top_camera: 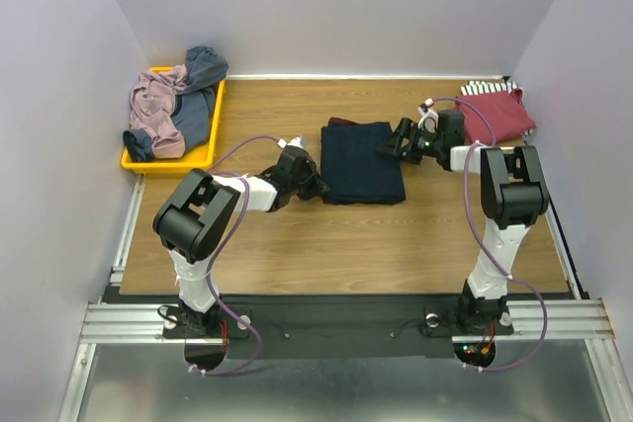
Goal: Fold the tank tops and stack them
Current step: Neatly place the folded tank top to the corner
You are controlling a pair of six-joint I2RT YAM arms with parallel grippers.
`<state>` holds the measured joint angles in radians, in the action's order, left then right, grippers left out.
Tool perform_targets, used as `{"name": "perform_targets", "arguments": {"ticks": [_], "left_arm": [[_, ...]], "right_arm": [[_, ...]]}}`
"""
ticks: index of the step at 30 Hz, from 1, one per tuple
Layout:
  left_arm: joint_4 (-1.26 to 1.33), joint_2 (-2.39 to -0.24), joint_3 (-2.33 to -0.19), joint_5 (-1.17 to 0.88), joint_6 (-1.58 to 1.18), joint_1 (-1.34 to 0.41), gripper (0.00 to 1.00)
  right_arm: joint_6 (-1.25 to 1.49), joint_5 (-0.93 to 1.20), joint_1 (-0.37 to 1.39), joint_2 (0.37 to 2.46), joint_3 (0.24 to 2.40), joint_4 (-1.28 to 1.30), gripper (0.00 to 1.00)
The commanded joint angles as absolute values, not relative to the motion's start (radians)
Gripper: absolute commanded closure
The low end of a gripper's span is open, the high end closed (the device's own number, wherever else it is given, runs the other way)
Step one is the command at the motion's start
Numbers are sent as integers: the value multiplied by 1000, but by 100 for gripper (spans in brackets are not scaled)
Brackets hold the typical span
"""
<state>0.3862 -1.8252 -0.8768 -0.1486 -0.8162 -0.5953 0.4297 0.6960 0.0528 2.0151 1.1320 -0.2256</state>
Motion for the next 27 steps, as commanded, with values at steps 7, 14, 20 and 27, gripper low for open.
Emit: {"name": "perform_targets", "arguments": {"ticks": [7,14,20,27], "left_arm": [[299,-1844,-879,-204,-756,-595,100],[295,-1845,-894,-227,-750,-595,100],[304,-1842,-894,-247,-746,-595,99],[327,-1692,-847,-245,-739,-595,54]], "right_arm": [[407,632,72,2068,1074,-104,27],[393,604,90,2086,1083,-95,36],[397,532,106,2073,1083,-83,76],[356,277,107,1976,1133,35,100]]}}
